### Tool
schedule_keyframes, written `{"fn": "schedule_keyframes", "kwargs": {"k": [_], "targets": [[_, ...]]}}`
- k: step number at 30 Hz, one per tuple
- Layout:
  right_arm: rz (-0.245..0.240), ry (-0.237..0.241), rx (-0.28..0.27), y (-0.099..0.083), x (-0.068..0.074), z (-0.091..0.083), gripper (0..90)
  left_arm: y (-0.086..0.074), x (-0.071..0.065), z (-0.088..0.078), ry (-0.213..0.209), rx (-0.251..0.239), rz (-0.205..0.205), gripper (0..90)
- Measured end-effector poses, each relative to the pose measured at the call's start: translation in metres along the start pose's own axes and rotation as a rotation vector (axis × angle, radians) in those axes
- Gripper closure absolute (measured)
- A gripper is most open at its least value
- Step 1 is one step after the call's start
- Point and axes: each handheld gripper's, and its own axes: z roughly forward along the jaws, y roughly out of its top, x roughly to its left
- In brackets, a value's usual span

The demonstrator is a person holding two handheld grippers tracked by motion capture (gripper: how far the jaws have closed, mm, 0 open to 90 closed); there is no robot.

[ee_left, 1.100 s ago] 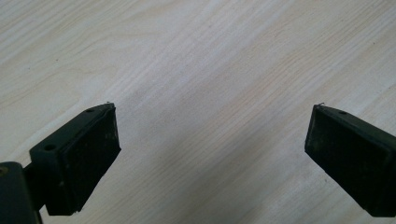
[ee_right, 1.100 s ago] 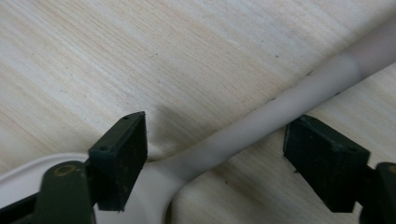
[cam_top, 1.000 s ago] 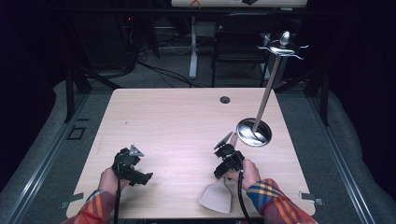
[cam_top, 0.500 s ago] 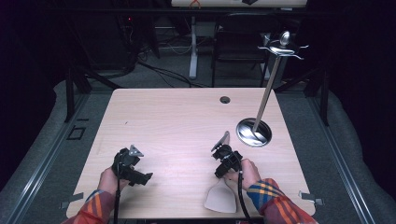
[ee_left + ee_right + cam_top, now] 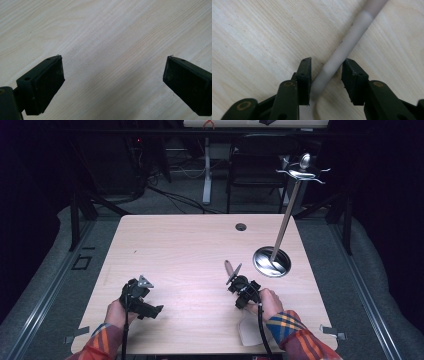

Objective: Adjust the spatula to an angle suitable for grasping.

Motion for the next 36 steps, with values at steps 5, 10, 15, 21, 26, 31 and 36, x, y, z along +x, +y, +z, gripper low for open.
{"fn": "schedule_keyframes", "kwargs": {"k": [5,10,15,21,26,31,36], "targets": [[0.002,-0.002,-0.007,-0.003,-0.005,0.0,67.5,0.0,0.0,0.0,-0.004,0.001,0.001,3.5],[0.002,0.008,0.016,-0.005,-0.011,-0.002,68.7,0.0,0.0,0.0,-0.003,-0.001,0.003,3.5],[0.009,0.011,0.022,-0.009,-0.019,-0.003,70.5,0.0,0.0,0.0,-0.005,0.0,0.001,3.5],[-0.021,-0.041,0.046,-0.014,-0.026,-0.003,73.0,0.0,0.0,0.0,-0.004,-0.003,0.003,3.5],[-0.014,-0.021,0.06,-0.021,-0.037,-0.005,75.0,0.0,0.0,0.0,-0.006,-0.005,0.001,3.5],[-0.003,-0.012,0.068,-0.025,-0.041,-0.005,75.8,0.0,0.0,0.0,-0.007,-0.006,0.001,3.5],[-0.022,-0.032,0.085,-0.025,-0.043,-0.005,75.6,0.0,0.0,-0.001,-0.007,-0.007,-0.001,3.5]]}}
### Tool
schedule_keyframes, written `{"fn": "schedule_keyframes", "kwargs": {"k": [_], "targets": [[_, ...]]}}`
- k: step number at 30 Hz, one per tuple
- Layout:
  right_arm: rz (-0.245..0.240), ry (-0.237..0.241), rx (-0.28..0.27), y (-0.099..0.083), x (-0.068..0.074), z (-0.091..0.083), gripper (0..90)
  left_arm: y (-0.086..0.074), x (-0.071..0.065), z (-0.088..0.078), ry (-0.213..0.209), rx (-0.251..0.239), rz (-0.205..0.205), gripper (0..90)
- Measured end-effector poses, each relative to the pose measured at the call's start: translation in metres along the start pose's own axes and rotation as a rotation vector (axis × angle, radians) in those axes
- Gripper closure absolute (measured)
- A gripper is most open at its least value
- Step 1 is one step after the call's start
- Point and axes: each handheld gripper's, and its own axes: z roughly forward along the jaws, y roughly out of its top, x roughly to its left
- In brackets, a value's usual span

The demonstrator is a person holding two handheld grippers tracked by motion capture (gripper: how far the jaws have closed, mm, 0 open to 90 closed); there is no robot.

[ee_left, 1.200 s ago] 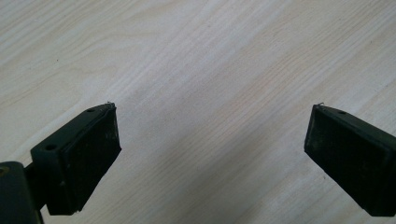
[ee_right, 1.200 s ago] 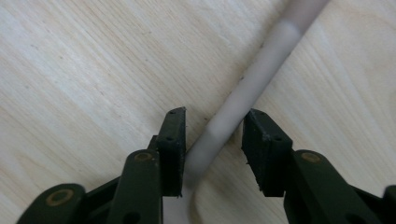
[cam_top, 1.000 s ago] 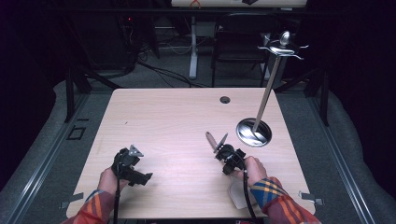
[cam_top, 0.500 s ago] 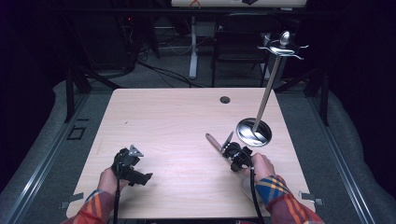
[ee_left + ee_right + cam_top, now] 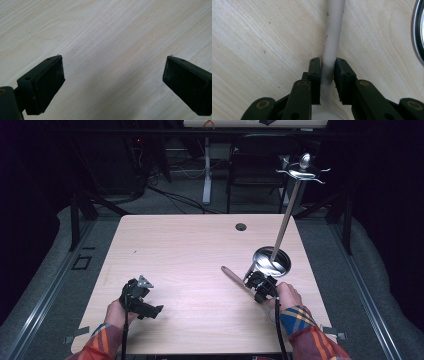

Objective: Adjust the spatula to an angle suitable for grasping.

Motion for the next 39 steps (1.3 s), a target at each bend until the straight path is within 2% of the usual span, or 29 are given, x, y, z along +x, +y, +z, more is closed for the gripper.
{"fn": "schedule_keyframes", "kwargs": {"k": [5,9,11,12,15,19,20,26,28,37,39], "targets": [[0.016,0.045,-0.013,0.0,-0.002,0.0,72.3,0.0,0.001,0.0,0.001,0.0,-0.003,3.5],[0.052,0.072,-0.044,-0.001,-0.005,-0.001,63.8,0.001,0.0,0.0,0.0,0.002,0.0,3.5],[0.065,0.077,-0.044,-0.001,-0.005,-0.003,63.2,0.001,0.0,0.0,-0.002,0.001,0.002,3.4],[0.085,0.088,-0.061,0.0,-0.006,-0.005,59.4,0.001,0.001,0.001,0.0,0.001,-0.001,3.4],[0.102,0.093,-0.088,0.003,-0.007,-0.006,57.7,-0.001,0.003,0.001,0.0,0.002,-0.006,3.4],[0.117,0.089,-0.098,0.008,-0.008,-0.005,57.4,-0.001,0.003,0.002,-0.007,0.001,-0.011,3.4],[0.124,0.101,-0.096,0.01,-0.009,-0.004,59.2,-0.001,0.002,0.002,-0.006,0.004,-0.01,3.4],[0.14,0.094,-0.113,0.015,-0.01,-0.003,63.6,0.0,0.001,0.002,-0.004,0.006,-0.008,3.4],[0.13,0.091,-0.1,0.017,-0.01,-0.003,64.0,0.0,0.0,0.002,-0.003,0.005,-0.009,3.4],[0.138,0.091,-0.116,0.025,-0.012,0.0,67.9,0.0,0.0,0.003,-0.003,0.005,-0.007,3.3],[0.133,0.088,-0.101,0.027,-0.012,0.0,68.2,0.0,0.0,0.002,-0.006,0.005,-0.005,3.3]]}}
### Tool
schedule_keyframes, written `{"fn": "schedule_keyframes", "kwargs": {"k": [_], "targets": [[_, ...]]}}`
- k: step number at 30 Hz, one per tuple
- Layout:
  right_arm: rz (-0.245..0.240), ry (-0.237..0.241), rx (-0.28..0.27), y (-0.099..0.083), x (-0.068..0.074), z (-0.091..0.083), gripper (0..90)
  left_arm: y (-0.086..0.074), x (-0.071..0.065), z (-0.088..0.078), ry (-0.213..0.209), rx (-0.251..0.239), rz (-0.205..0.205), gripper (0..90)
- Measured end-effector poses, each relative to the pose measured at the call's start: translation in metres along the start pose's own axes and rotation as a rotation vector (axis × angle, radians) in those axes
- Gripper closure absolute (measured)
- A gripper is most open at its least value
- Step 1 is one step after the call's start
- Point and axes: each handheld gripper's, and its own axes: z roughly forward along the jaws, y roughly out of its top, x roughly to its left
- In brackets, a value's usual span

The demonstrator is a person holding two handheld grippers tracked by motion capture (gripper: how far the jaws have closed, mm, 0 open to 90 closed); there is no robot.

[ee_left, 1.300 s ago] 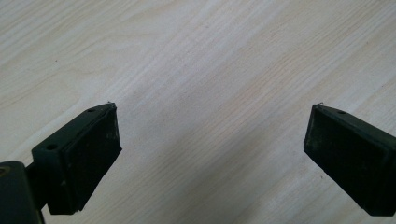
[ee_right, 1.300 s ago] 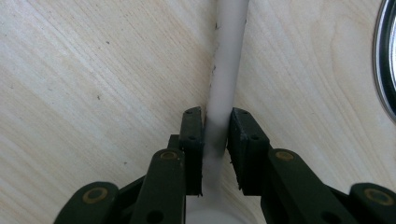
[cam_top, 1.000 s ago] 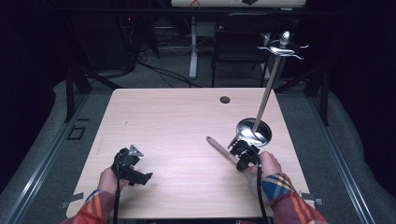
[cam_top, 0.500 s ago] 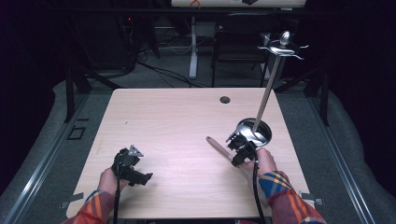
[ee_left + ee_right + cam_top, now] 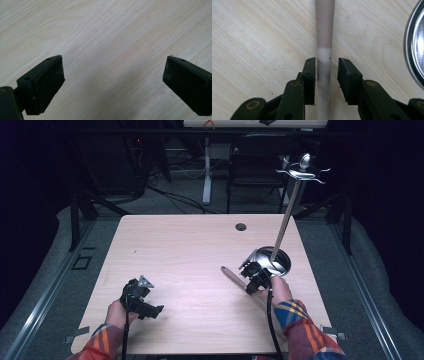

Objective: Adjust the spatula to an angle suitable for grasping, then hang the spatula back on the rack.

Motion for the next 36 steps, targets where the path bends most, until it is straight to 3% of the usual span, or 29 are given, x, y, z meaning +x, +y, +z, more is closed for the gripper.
{"fn": "schedule_keyframes", "kwargs": {"k": [9,15,28,29,36], "targets": [[-0.014,-0.011,0.021,0.005,0.003,0.005,71.8,-0.001,0.001,0.0,0.001,0.001,-0.001,3.3],[-0.054,-0.036,0.034,0.008,0.005,0.009,75.8,0.0,0.0,0.0,0.0,0.001,0.003,3.3],[-0.036,-0.055,0.034,0.008,0.009,0.013,76.7,0.003,-0.002,0.001,0.001,0.002,0.012,3.3],[-0.053,-0.06,0.057,0.009,0.008,0.012,76.7,0.002,-0.001,0.001,0.002,0.0,0.008,3.4],[-0.043,-0.045,0.045,0.008,0.007,0.013,77.0,0.001,-0.001,0.001,0.005,0.002,0.007,3.4]]}}
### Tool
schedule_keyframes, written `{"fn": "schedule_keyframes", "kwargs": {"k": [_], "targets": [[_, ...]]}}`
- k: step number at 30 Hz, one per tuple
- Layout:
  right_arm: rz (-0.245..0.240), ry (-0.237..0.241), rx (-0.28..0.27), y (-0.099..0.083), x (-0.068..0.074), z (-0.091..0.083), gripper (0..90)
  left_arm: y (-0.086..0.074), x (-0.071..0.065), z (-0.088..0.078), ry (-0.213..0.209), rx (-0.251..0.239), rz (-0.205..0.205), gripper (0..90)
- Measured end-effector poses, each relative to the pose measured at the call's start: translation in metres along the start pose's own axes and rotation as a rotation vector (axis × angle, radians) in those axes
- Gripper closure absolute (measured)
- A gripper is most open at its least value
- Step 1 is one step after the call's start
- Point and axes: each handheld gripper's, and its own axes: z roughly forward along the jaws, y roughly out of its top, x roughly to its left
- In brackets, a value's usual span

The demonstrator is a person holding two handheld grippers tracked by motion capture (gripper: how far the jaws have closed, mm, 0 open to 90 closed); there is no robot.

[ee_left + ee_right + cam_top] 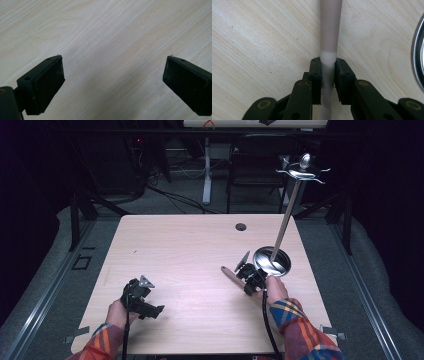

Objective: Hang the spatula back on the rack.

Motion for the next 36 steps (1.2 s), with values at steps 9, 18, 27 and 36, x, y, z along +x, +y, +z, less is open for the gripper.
{"fn": "schedule_keyframes", "kwargs": {"k": [9,18,27,36], "targets": [[0.019,0.029,-0.018,-0.003,-0.003,-0.001,78.0,0.001,-0.001,0.001,-0.007,0.004,0.004,3.4],[0.022,0.037,-0.042,-0.008,-0.004,-0.012,78.0,0.001,0.0,0.0,-0.006,-0.001,0.0,3.4],[0.039,0.056,-0.141,-0.023,-0.007,-0.03,78.1,0.005,-0.001,0.002,-0.012,-0.004,0.009,3.4],[0.053,0.065,-0.228,-0.039,-0.011,-0.051,78.2,0.007,-0.002,0.003,-0.02,-0.006,0.015,3.3]]}}
